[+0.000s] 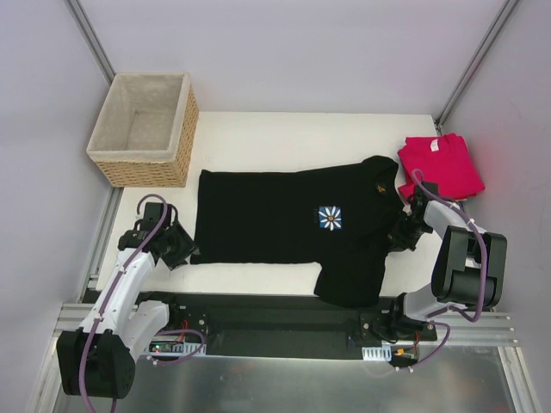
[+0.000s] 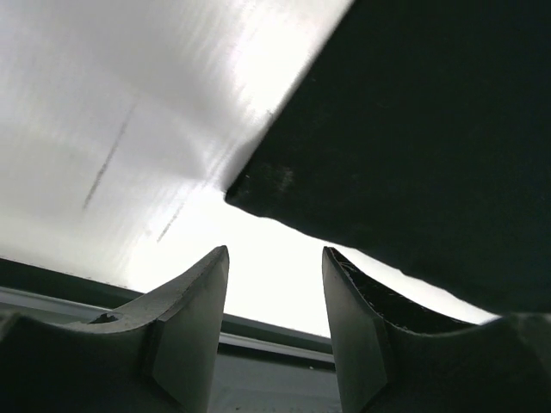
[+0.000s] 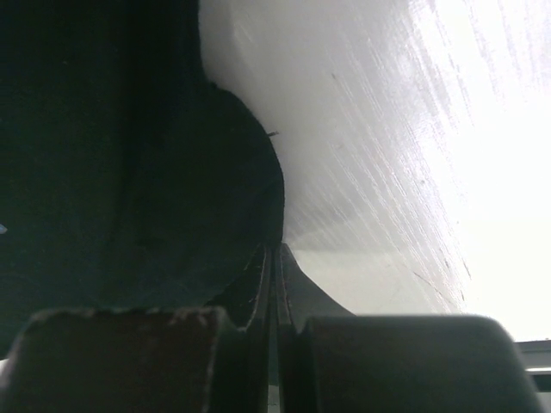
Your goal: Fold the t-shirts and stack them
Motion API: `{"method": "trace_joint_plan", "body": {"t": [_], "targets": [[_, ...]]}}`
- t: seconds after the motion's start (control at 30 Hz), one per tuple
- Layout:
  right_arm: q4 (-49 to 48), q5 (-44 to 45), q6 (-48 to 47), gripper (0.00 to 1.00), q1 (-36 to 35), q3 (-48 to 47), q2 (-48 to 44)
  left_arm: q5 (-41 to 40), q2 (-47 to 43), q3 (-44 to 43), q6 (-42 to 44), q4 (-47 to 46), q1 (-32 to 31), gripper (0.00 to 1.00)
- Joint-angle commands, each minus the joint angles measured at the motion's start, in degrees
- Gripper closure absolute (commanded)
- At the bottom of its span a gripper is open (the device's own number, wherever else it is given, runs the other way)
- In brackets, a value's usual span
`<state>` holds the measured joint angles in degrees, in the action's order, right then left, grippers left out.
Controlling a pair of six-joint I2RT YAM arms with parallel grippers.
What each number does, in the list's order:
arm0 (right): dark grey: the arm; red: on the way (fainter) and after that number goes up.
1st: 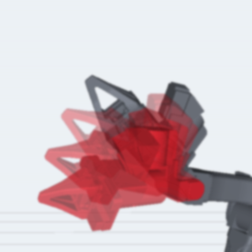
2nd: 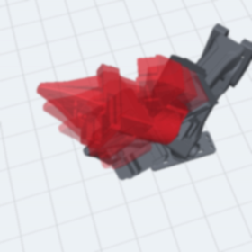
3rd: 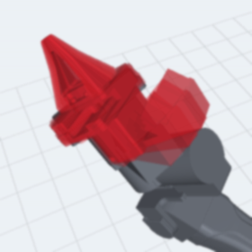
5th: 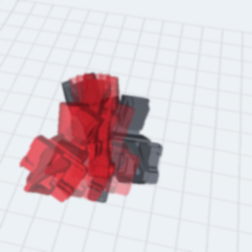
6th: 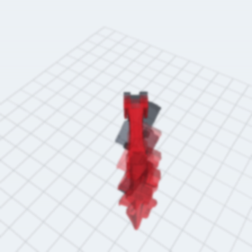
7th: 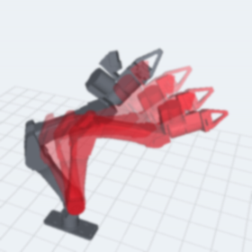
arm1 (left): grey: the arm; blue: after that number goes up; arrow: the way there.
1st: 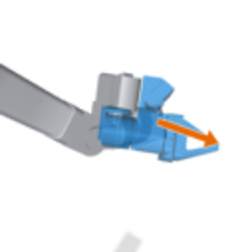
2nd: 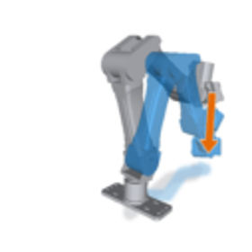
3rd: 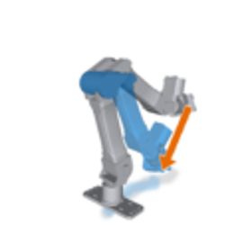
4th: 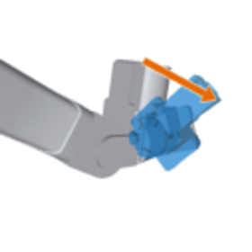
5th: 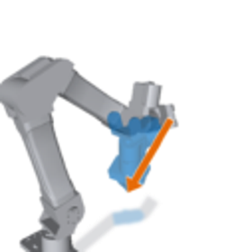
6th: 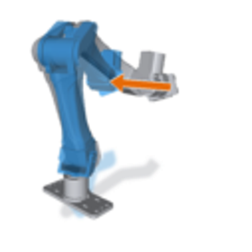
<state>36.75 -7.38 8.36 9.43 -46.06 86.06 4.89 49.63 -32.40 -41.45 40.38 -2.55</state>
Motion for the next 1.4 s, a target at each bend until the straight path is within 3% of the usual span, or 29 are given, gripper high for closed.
{"method": "trace_joint_plan", "body": {"t": [0.0,0.27,0.7,0.77,0.87,0.93,1.1,1.23,1.37], "targets": [[0.69,-0.53,-0.36,0.99,-0.38,-2.01,-2.56,-6.55,1.17,1.11,-2.32,-0.56,0.26,0.53],[2.01,0.35,-0.98,1.0,-0.38,-2.98,-3.44,-7.0,6.18,5.15,-1.88,-6.89,0.26,0.55],[2.01,0.08,-1.33,1.0,-0.38,-2.98,-3.09,1.44,9.08,8.67,-0.12,-20.34,0.17,0.58],[1.92,-0.01,-1.33,1.0,-0.47,-2.98,-3.09,1.88,9.79,8.58,0.05,-21.04,0.26,0.68],[1.92,-0.09,-1.42,1.0,-0.38,-2.98,-3.18,2.5,9.88,8.23,0.49,-21.05,0.26,1.0],[2.18,-0.18,-1.5,0.99,-0.38,-3.15,-3.36,2.76,9.35,7.54,0.85,-20.43,0.26,1.0],[5.86,2.18,-3.08,1.0,-0.47,-5.52,-12.3,0.04,3.49,1.74,1.81,-11.32,0.26,1.0],[11.14,9.2,-6.33,1.0,-0.12,-12.28,-24.69,-4.09,-1.98,-10.53,4.71,-3.76,0.26,1.0],[17.2,11.16,-8.01,0.99,0.24,-24.3,-30.42,-4.53,-1.99,-21.72,8.84,1.19,0.26,1.0]]}}
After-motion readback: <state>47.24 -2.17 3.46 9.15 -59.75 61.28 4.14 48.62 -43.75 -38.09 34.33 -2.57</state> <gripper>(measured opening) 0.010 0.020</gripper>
